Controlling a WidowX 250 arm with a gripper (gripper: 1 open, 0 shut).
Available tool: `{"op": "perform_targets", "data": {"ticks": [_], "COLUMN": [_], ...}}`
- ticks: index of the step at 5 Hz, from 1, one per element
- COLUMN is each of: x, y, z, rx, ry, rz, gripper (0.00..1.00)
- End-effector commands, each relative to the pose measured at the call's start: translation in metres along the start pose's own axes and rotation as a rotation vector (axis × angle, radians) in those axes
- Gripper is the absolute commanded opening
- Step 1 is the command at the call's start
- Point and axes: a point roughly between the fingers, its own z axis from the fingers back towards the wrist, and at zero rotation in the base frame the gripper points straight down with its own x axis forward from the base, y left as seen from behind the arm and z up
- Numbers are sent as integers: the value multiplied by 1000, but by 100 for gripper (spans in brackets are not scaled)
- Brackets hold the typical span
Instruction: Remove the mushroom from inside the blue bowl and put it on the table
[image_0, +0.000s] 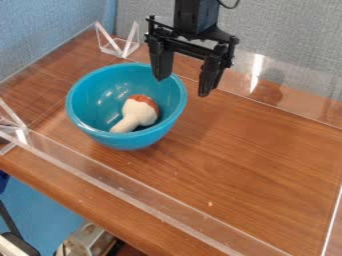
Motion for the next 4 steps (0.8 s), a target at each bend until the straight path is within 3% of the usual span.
{"op": "perform_targets", "data": {"ticks": [1,2,4], "x": [0,5,-4], "y": [11,20,42], "z": [-6,-10,-28], "rx": [10,18,67], "ry": [1,2,12], "rz": [-26,-18,-59], "gripper": [100,100,100]}}
